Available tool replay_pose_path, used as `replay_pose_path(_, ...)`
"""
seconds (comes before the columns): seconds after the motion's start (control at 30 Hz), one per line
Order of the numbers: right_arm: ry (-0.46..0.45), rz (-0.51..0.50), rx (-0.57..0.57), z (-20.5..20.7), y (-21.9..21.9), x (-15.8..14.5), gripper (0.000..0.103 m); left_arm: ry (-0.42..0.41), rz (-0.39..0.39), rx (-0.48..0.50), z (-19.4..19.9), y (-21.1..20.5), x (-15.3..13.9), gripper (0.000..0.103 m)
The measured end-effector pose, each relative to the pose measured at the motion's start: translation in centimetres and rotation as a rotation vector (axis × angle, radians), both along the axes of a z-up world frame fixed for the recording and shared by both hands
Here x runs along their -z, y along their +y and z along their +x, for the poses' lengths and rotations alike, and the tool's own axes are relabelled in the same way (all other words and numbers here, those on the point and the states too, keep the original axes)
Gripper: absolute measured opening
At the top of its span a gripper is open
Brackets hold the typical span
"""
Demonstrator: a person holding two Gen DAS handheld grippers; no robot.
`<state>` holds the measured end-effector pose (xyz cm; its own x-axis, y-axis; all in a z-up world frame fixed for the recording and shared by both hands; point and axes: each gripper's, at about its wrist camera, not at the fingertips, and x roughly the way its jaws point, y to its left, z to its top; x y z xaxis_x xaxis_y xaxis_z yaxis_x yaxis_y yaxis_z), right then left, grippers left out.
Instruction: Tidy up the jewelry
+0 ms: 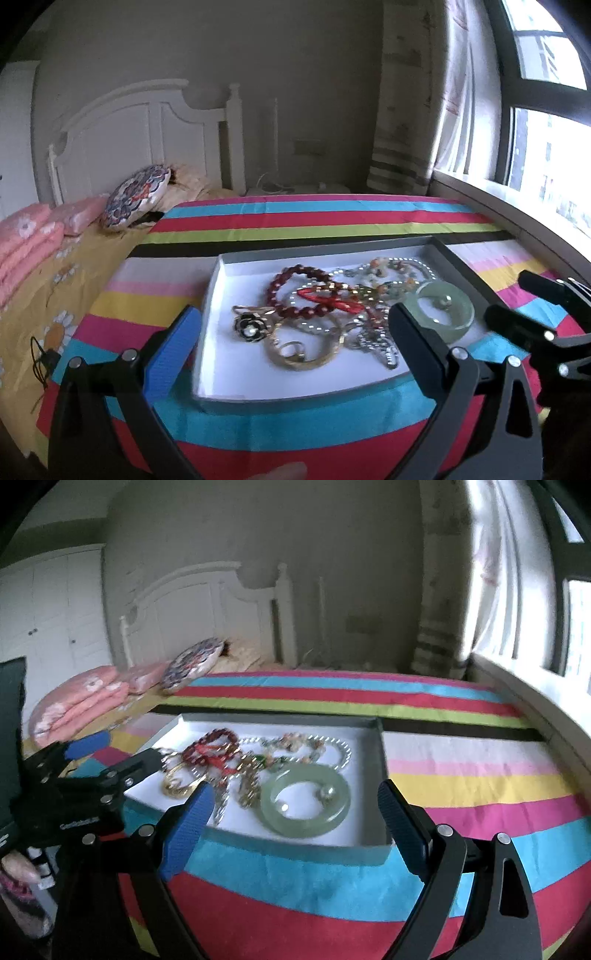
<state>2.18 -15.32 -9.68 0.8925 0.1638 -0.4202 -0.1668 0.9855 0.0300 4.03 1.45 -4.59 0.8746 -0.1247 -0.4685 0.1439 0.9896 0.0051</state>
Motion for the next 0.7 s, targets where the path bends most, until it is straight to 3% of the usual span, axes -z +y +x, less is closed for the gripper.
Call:
replay_pose_path(0.13, -0.012, -0.029, 0.069, 0.6, 0.1, 0.2, 0.086, -0.020, 0.003, -0.020, 0.2, 0.6, 0.4, 0.100)
replay_pose_path(0.7, 0.015, 0.005, 0.078, 0.9, -0.7, 1.3, 0.086, -0.041, 0.019, 0.009, 0.1, 0.0, 0.9, 0.100)
